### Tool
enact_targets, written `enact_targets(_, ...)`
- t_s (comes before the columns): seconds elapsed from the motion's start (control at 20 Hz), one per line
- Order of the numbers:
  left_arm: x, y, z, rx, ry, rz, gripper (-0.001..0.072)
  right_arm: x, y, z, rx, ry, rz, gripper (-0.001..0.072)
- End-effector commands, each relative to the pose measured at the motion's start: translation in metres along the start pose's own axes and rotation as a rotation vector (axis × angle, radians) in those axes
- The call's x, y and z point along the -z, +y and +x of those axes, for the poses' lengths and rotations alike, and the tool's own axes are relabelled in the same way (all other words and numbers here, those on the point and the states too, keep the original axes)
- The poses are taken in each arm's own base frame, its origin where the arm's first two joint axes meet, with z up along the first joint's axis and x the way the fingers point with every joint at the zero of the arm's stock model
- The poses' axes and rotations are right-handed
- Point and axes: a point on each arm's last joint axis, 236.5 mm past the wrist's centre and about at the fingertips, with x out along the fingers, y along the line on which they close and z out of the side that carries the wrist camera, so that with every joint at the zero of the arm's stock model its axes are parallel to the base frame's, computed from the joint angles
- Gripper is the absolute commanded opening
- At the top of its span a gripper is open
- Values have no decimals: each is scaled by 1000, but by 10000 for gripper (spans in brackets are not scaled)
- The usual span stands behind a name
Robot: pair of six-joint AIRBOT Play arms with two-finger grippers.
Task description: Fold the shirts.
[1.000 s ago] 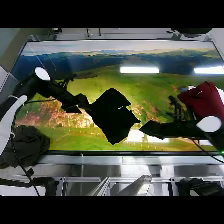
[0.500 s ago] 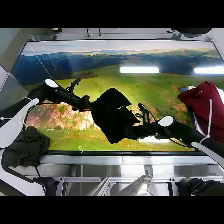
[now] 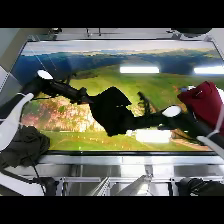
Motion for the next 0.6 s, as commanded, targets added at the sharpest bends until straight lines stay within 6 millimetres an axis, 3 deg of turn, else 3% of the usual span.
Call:
enact_targets(0.0,2,-64,-56,35,-94,123,-3,-38,75,-89,-151,-146,-139,17)
enact_targets(0.15,4,-178,-140,100,-331,365,-3,-69,172,-202,-234,-427,-377,17)
enact_targets(0.2,10,-217,-169,98,-413,465,-3,-70,202,-236,-227,-517,-471,17)
enact_targets(0.3,26,-291,-231,49,-616,662,18,-60,250,-286,-209,-648,-613,18)
enact_targets(0.35,37,-323,-259,22,-716,746,18,-52,269,-302,-203,-692,-664,18)
enact_targets(0.45,60,-359,-291,-34,-826,852,18,-41,287,-314,-203,-723,-718,18)
enact_targets(0.55,68,-360,-300,-91,-850,850,18,-43,283,-311,-204,-704,-699,18)
